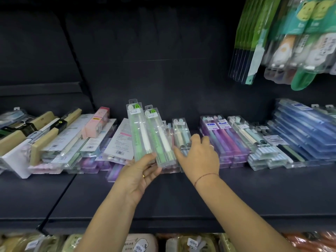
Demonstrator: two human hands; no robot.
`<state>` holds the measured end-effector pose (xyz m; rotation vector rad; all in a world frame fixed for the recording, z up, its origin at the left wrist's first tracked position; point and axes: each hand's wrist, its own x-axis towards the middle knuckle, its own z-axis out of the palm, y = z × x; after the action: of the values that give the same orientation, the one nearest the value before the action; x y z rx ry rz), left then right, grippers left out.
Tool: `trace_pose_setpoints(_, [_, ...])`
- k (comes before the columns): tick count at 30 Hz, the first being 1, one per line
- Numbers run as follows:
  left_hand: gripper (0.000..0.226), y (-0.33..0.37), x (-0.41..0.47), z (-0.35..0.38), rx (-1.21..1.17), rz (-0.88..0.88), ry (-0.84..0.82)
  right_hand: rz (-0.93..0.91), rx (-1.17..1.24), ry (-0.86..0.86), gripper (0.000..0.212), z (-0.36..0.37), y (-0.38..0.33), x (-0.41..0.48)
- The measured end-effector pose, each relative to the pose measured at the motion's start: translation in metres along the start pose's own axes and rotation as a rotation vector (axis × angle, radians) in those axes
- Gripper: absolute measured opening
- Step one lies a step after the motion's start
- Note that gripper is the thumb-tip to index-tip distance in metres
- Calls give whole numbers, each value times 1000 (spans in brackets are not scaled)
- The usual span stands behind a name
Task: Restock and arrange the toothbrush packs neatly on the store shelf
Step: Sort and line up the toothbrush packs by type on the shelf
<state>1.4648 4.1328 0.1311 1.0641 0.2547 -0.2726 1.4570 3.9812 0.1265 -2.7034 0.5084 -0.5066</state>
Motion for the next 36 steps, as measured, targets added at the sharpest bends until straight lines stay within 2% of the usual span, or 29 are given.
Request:
trace_pose_setpoints(2, [27, 0, -5, 5, 0, -6, -36, -24, 128, 69, 51, -10, 7, -9])
trace_pose_setpoints(4, [20, 0, -13, 12, 4, -19, -95, -11, 453, 80, 38, -25, 16, -28])
trace_pose_setpoints(7, [29, -9, -27, 27, 60, -27, -221, 149, 983, -173, 38, -39, 22, -57])
trace_pose_setpoints(9, [35, -20, -36, 35, 111, -28, -301, 268, 1178, -298, 35, -39, 28, -65])
trace_pose_setpoints(11, [35, -30, -42, 41, 162, -23, -350, 369, 1299, -339, 28, -39, 36, -65])
trace_pose_setpoints(14, [40, -36, -39, 41, 263, 37, -328, 450, 1335, -317, 25, -37, 47, -60])
trace_pose_setpoints(17, [54, -36, -25, 36, 340, 76, -163, 539, 1313, -313, 24, -35, 58, -49])
trace_pose_setpoints(21, [49, -33, -14, 32, 212, 30, -73, 674, 1385, -403, 27, -25, 62, -38])
trace_pose_setpoints(24, [47, -33, -12, 33, 170, 20, -89, 739, 1483, -427, 25, -17, 62, -32])
trace_pose_setpoints(28, [41, -35, -13, 35, 146, 12, -140, 704, 1579, -453, 6, -11, 67, -28])
trace_pose_setpoints(33, [39, -38, -17, 38, 160, 8, -201, 764, 1449, -421, 21, -13, 68, -29])
trace_pose_setpoints(36, [21, -44, -20, 39, 208, 5, -237, 765, 1364, -412, 32, -19, 68, -31])
